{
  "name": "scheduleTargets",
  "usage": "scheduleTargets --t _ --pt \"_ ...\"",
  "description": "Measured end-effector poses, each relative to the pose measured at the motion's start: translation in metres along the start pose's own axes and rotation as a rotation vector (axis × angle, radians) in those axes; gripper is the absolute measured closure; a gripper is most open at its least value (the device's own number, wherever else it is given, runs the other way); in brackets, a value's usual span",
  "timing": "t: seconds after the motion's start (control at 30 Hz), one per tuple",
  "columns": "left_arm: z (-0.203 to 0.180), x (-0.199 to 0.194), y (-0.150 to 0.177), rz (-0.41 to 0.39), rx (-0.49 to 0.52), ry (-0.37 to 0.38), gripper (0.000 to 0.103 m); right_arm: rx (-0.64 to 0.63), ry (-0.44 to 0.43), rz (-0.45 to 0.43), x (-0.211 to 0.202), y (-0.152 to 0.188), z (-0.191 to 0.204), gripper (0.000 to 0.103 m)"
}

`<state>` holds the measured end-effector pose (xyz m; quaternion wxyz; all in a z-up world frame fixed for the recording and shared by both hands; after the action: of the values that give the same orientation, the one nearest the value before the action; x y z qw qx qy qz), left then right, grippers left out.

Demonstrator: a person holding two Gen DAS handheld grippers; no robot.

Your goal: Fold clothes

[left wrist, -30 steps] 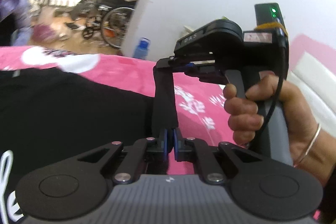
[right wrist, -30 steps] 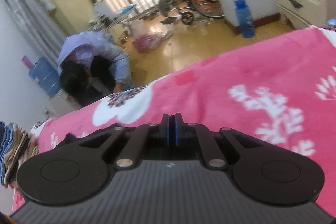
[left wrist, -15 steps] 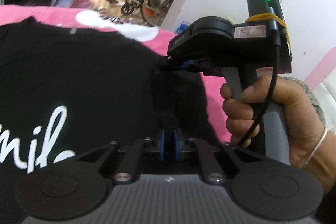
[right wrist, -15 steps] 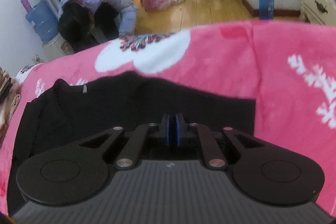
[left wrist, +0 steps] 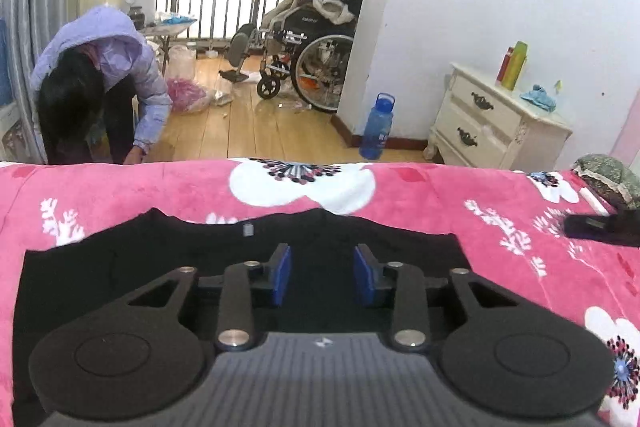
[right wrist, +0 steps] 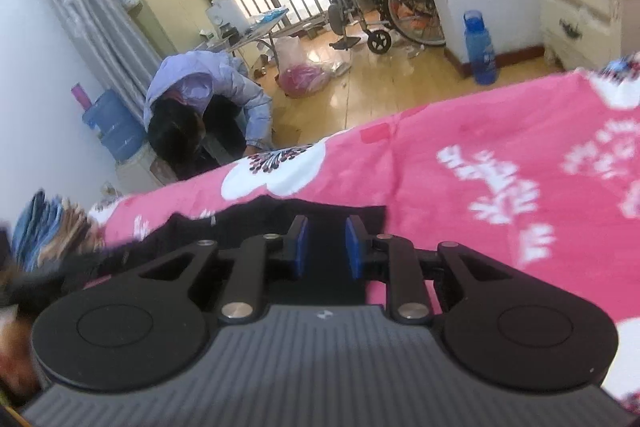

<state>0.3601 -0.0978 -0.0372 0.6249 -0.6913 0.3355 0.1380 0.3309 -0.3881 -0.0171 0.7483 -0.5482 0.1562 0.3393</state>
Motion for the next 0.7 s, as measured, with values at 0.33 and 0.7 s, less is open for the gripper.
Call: scheduleTargets --t 0.33,0.7 --pt "-0.074 0.101 0.032 0.113 0.347 0.044 0.064 -0.29 0.097 0.265 0.045 0.091 0.028 0.083" --pt "-0.086 0.152 0.056 0.106 0.424 -0.04 0.065 -0.344 0.117 0.35 0.086 0.125 0.024 0.085"
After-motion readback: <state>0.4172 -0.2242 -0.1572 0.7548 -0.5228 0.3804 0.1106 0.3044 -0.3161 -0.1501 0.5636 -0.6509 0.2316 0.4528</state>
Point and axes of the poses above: each gripper's, at about its wrist camera, not at the fingertips, and x roughly the way its jaws point, z to its left, y to its underside, the point moved 6 cm from there along x, roughly the way its jaws point, and after that the axes turned 3 degrees about y, right-handed, at the moved point
